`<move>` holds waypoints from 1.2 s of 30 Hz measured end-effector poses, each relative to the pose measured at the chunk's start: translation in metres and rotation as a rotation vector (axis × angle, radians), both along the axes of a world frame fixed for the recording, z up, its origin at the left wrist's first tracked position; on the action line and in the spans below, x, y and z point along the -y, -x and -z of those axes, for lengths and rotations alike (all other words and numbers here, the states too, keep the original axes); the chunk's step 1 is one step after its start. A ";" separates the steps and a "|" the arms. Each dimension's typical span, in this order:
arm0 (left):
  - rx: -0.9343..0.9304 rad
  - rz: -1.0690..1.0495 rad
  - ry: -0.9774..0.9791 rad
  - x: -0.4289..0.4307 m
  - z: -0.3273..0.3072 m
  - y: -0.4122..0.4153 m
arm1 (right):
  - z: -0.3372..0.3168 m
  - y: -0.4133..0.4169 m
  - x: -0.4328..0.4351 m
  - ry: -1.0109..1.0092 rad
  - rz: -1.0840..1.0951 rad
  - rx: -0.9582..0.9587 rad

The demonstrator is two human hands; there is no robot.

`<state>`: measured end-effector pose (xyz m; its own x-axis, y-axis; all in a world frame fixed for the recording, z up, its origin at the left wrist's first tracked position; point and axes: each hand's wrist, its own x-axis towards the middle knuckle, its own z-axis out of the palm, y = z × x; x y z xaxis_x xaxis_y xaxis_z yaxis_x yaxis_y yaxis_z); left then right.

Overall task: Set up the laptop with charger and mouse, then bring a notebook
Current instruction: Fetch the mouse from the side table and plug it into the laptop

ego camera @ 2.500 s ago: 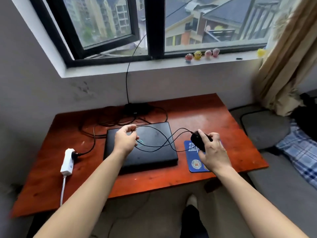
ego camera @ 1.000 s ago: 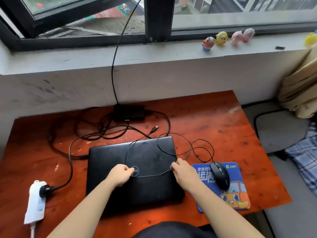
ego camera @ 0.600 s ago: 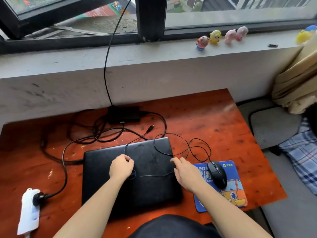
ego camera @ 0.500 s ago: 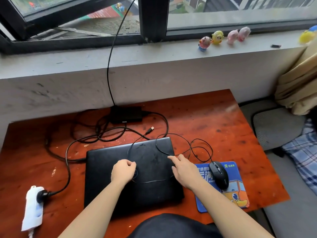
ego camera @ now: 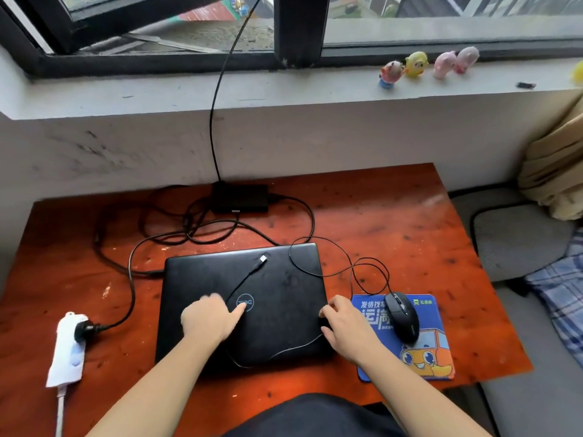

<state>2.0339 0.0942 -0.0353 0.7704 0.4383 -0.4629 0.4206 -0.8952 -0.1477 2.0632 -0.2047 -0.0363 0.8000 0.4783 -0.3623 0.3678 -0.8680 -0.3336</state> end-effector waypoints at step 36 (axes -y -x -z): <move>1.093 -0.935 1.001 -0.035 -0.065 -0.015 | -0.060 -0.139 0.000 0.076 -0.228 0.161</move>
<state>2.0493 0.1291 0.0301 0.5624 0.7723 -0.2955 0.3234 0.1234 0.9382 2.2022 -0.2046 0.0234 0.7248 0.6290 -0.2810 0.5996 -0.7769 -0.1922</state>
